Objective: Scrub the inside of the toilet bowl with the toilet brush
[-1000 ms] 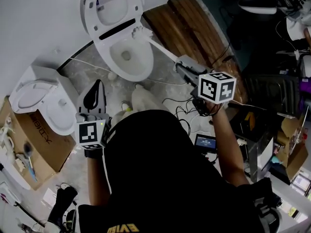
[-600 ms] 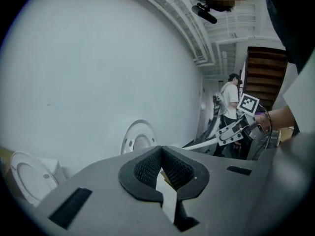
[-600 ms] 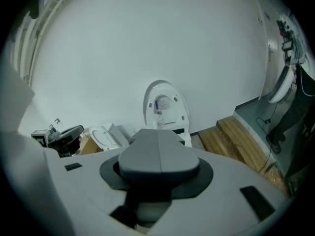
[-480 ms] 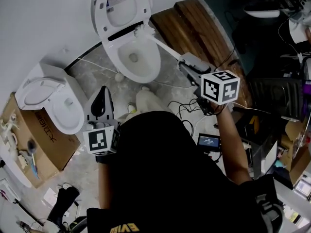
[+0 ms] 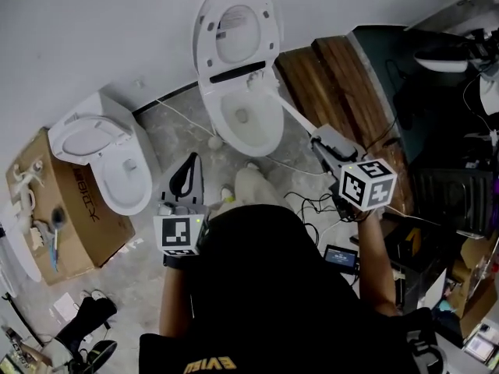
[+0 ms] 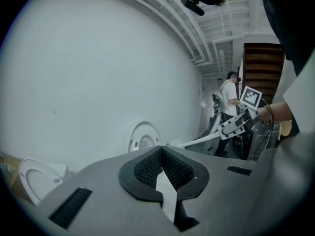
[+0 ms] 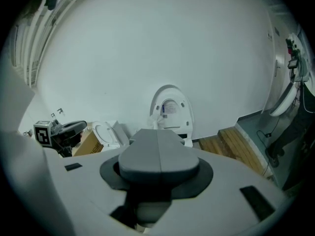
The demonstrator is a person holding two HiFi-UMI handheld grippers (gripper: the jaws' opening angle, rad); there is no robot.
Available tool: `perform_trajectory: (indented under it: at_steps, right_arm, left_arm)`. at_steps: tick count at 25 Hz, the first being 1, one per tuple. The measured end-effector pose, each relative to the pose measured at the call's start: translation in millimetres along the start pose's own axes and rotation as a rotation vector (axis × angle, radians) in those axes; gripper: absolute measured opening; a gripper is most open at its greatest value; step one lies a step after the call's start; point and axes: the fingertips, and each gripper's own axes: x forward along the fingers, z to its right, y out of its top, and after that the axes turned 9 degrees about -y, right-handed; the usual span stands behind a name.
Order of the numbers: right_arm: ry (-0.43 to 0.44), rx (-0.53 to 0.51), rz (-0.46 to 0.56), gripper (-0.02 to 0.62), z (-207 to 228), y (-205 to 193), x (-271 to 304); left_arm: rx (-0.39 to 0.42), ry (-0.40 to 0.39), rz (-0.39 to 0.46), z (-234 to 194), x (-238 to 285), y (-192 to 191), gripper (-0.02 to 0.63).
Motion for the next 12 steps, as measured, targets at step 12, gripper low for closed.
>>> perform_trajectory:
  at_steps: [12]
  right_arm:
    - [-0.046,0.003,0.02,0.161,-5,-18,-13]
  left_arm:
    - [-0.01,0.065,-0.048,-16,-46,-33,0.017]
